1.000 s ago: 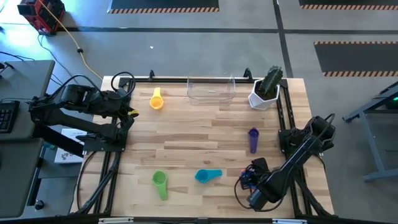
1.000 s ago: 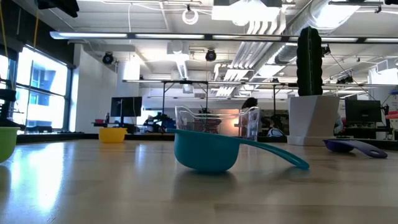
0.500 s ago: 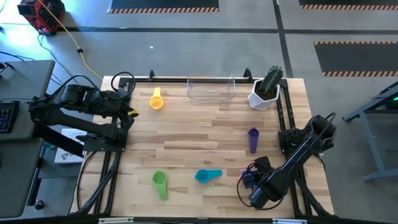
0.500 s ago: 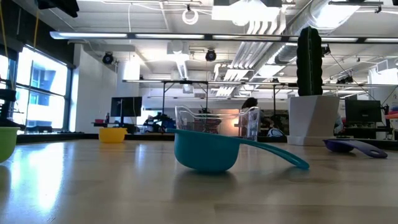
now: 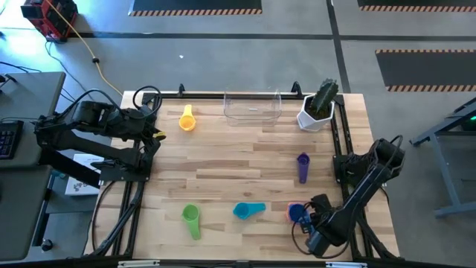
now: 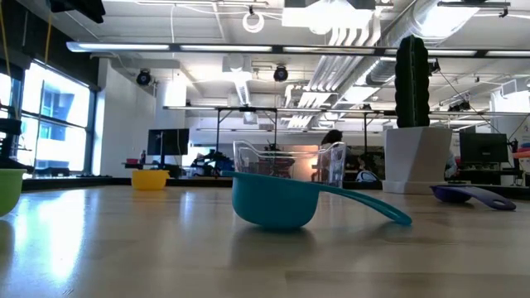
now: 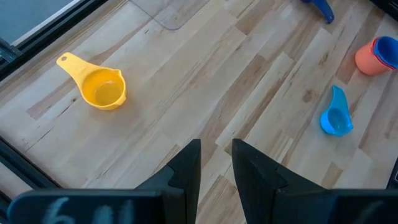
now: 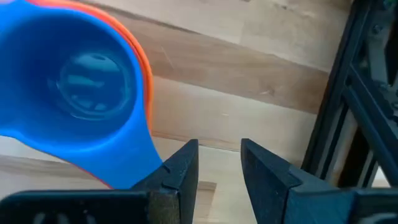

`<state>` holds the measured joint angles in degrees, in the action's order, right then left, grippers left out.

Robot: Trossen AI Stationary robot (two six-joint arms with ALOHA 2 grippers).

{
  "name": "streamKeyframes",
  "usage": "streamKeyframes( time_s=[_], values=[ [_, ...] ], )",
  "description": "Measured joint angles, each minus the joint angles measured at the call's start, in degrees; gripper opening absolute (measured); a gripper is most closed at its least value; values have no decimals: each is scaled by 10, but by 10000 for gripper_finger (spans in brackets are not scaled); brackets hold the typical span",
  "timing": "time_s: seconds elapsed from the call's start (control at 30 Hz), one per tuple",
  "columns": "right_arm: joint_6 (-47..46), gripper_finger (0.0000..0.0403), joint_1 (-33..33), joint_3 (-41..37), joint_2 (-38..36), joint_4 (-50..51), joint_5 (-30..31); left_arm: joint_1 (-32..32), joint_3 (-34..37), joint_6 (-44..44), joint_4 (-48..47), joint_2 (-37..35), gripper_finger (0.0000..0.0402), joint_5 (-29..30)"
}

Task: Nest measuring cups in basket
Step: Stack the yellow measuring cup on top of the blue measuring cup

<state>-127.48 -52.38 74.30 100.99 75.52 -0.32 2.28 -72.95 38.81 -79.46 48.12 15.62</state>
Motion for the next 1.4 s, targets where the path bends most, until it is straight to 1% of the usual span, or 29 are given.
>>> streamKeyframes(
  time_s=[0.07,0.17,0.43,0.53,0.6,0.67,0.8,0.9,0.97,1.1,1.4],
  values=[
    [0,113,0,-10,0,-14,0,0,0,0,0,0,83,0],
    [0,113,7,-10,0,-7,10,0,0,0,0,2,83,0],
    [15,113,45,26,-2,93,53,0,0,-20,0,3,83,0],
    [17,113,61,39,-7,122,80,0,0,-26,0,3,83,2],
    [19,113,72,48,-13,140,99,0,0,-46,-1,3,84,6],
    [28,113,84,53,-18,145,112,0,0,-63,-3,3,89,16],
    [43,113,109,54,-37,146,154,0,0,-65,-4,3,108,50],
    [56,113,127,54,-49,145,187,-5,0,-43,-4,3,124,86],
    [67,113,140,54,-62,145,214,-16,0,-26,-4,3,132,99],
    [110,113,174,54,-88,144,257,-45,0,11,-2,9,136,103],
    [271,113,262,54,-162,122,297,-130,0,36,15,57,136,103]
  ],
)
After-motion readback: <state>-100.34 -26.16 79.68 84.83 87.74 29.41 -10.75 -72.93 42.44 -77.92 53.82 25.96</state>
